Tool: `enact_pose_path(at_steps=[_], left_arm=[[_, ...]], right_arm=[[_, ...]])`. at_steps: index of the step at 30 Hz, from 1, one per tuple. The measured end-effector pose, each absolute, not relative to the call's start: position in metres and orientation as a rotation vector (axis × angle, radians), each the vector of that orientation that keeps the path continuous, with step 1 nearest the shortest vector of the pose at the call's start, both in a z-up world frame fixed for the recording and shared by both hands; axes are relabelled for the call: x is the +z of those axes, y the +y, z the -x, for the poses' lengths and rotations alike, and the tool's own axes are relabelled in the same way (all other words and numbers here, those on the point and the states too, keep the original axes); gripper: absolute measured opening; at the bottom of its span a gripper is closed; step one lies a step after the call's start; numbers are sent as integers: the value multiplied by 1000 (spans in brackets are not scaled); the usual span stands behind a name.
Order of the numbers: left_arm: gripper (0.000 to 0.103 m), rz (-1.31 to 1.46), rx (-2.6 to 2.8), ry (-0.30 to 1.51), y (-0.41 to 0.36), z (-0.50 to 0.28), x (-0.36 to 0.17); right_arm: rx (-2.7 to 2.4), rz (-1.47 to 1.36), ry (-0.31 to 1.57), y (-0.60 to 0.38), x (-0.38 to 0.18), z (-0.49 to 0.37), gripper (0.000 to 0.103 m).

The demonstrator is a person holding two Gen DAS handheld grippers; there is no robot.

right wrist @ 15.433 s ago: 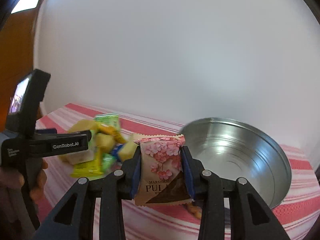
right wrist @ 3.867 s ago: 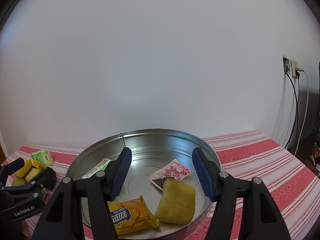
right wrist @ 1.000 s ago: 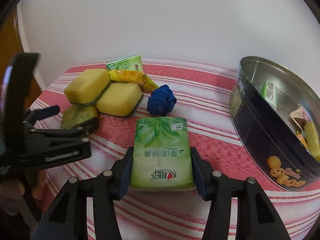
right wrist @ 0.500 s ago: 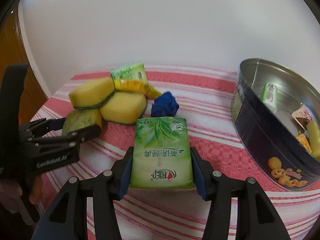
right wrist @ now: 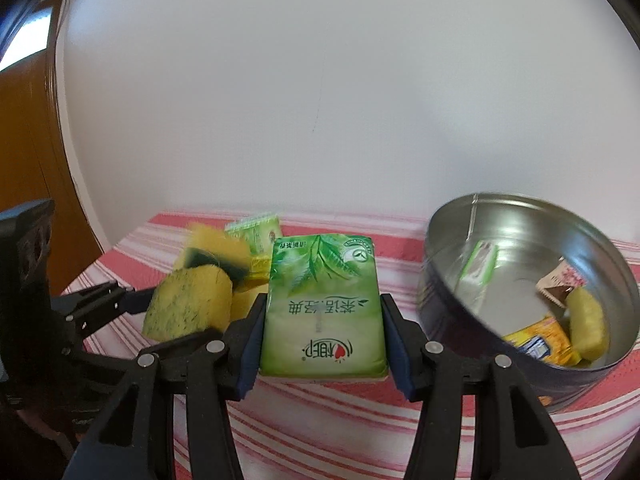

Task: Organize objects
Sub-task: 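Grasp the green tissue pack with the right gripper while the left gripper grasps a green-backed sponge, then carry the tissue pack and sponge over the tin with both grippers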

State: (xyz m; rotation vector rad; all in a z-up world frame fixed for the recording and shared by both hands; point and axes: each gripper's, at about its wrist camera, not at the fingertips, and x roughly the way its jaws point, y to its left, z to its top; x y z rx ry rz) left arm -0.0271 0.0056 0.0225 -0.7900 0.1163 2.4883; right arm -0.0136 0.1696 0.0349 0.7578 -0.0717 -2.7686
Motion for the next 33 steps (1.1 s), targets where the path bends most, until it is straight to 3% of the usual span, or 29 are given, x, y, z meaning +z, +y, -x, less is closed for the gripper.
enact_pose_path(at_steps=[13,33], left_arm=[[67,619,2582,-56,42,4,56],[67,617,2587,50,194,41,73]], right_arm=[[-2831,-598,-168,226,62,-8,56],[-3130,-540,-287,348,66,7,56]])
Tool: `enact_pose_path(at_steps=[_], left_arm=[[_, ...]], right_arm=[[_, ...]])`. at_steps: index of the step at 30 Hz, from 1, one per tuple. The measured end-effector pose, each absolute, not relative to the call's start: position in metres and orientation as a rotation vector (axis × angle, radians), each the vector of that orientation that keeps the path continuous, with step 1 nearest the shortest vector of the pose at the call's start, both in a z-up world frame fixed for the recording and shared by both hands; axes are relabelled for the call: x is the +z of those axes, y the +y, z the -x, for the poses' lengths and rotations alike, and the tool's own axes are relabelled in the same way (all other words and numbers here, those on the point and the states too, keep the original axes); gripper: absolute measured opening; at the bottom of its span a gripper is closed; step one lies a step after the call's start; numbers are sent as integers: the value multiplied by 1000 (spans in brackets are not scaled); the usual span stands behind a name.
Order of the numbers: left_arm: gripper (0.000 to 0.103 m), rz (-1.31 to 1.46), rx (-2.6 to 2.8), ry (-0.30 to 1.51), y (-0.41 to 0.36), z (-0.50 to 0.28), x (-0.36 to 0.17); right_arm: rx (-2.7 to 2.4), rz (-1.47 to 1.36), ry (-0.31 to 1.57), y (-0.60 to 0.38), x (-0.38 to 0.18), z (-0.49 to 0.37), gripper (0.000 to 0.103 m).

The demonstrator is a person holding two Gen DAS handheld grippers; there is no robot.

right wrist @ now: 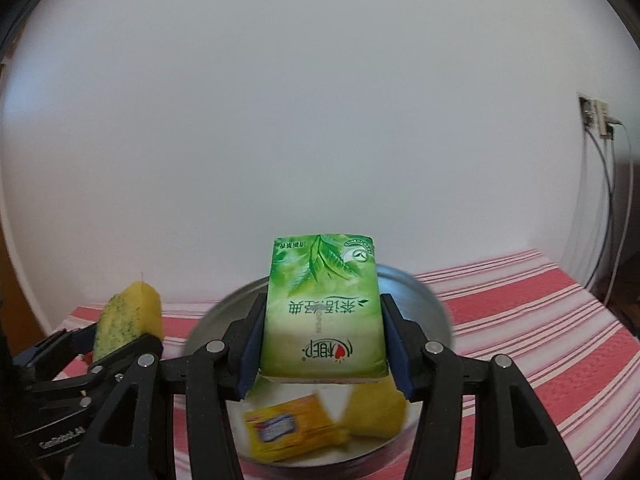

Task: Organize objects
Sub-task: 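Carry the tissue pack and sponge over the tin with both grippers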

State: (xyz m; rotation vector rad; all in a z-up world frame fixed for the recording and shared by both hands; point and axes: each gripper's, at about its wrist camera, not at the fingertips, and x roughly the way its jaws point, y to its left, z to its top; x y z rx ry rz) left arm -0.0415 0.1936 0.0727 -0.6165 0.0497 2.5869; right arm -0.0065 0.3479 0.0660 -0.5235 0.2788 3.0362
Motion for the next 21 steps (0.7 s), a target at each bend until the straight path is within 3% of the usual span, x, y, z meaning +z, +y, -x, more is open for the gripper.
enact_pose_path(at_steps=[21], left_arm=[[67,798,2544,76,251,72,42]], right_arm=[[2919,606,140,357,50,22,56]])
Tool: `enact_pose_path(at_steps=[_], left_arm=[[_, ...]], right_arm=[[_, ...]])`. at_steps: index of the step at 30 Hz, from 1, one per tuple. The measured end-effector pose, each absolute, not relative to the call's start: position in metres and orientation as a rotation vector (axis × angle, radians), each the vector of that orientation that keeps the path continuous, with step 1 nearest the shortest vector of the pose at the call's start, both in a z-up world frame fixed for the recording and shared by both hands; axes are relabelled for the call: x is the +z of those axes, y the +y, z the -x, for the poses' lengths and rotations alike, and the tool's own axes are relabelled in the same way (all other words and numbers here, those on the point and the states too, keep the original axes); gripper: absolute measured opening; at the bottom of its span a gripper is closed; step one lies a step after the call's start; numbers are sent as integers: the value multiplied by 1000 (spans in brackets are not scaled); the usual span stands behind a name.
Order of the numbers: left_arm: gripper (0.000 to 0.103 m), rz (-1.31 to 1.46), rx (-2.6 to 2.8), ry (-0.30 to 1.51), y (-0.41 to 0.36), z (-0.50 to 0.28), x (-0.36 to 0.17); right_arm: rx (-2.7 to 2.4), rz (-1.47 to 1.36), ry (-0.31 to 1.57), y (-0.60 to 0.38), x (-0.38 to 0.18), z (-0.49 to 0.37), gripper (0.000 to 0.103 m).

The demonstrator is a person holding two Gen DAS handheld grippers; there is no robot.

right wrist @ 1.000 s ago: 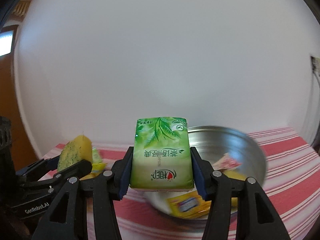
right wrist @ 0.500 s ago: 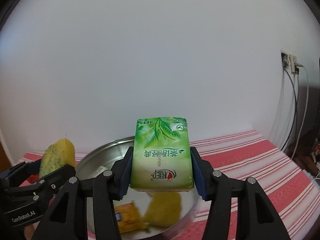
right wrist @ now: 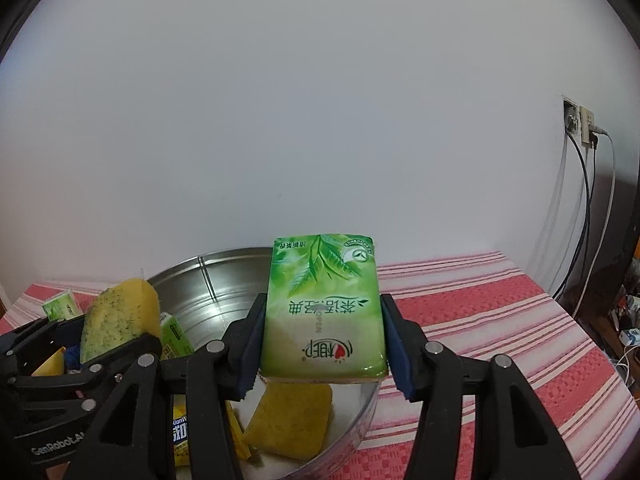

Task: Organize objects
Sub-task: 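Carry the tissue pack and sponge over the tin with both grippers, then open both grippers to drop the tissue pack and sponge into the tin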

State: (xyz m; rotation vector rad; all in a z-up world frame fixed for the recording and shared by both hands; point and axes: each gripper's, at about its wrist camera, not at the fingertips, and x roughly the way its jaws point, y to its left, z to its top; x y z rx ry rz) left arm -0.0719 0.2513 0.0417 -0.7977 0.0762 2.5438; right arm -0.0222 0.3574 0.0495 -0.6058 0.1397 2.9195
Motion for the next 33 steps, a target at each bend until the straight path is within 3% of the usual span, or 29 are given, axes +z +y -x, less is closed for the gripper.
enact_pose_path(at_steps=[12,15,18,33], left_arm=[[67,844,2538,90,269,79,33],[74,850,2529,89,261,76,30],[103,848,2548,107,262,74,31],[103,803,2679,40,231,60,42]], right_arm=[[2939,657,146,366,48,35,56],[2954,671,177,366,49,36,58],[2954,662,197,368,51,35,73],[2976,414,261,386,60,3,77]])
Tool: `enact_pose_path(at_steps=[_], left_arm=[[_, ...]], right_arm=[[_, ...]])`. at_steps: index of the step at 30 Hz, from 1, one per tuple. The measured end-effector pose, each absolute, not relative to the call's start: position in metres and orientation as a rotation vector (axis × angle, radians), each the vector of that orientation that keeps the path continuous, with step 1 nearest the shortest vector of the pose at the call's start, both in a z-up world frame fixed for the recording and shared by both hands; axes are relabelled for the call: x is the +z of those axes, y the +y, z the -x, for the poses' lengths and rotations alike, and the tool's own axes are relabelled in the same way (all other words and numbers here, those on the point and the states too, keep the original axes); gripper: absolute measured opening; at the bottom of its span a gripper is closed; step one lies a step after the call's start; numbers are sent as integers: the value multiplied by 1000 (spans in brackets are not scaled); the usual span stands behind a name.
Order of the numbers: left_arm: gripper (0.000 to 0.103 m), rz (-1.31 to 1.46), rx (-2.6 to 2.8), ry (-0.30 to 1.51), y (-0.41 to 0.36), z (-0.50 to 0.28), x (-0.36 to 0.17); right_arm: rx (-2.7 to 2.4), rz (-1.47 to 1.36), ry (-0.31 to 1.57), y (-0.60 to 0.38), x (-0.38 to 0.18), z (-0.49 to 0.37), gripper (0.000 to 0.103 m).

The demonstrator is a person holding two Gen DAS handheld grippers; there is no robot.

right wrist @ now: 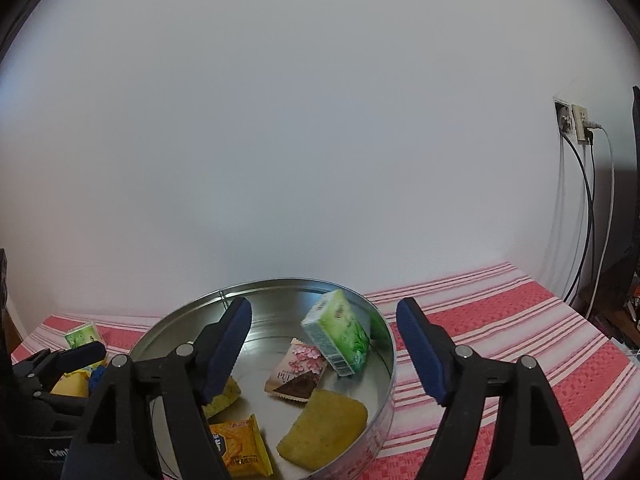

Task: Organize objects
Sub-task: 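Open both grippers to drop the tissue pack and sponge into the tin, then move both grippers back to the pile toward the yellow sponges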

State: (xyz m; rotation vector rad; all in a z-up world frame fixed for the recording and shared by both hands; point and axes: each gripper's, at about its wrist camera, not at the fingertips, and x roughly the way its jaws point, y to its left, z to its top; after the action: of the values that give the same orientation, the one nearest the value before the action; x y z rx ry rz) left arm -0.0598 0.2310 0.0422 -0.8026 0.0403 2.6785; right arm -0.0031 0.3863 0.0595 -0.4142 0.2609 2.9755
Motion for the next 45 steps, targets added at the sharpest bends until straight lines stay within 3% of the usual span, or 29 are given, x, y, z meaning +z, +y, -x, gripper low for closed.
enact_pose_path(at_steps=[20,45], left_arm=[[103,683,2900,281,196,31,32],[103,747,2931,213,141,19,21]], right_arm=[[2970,386,198,381,52,-15,77],[3014,424,117,344,48,-30,77]])
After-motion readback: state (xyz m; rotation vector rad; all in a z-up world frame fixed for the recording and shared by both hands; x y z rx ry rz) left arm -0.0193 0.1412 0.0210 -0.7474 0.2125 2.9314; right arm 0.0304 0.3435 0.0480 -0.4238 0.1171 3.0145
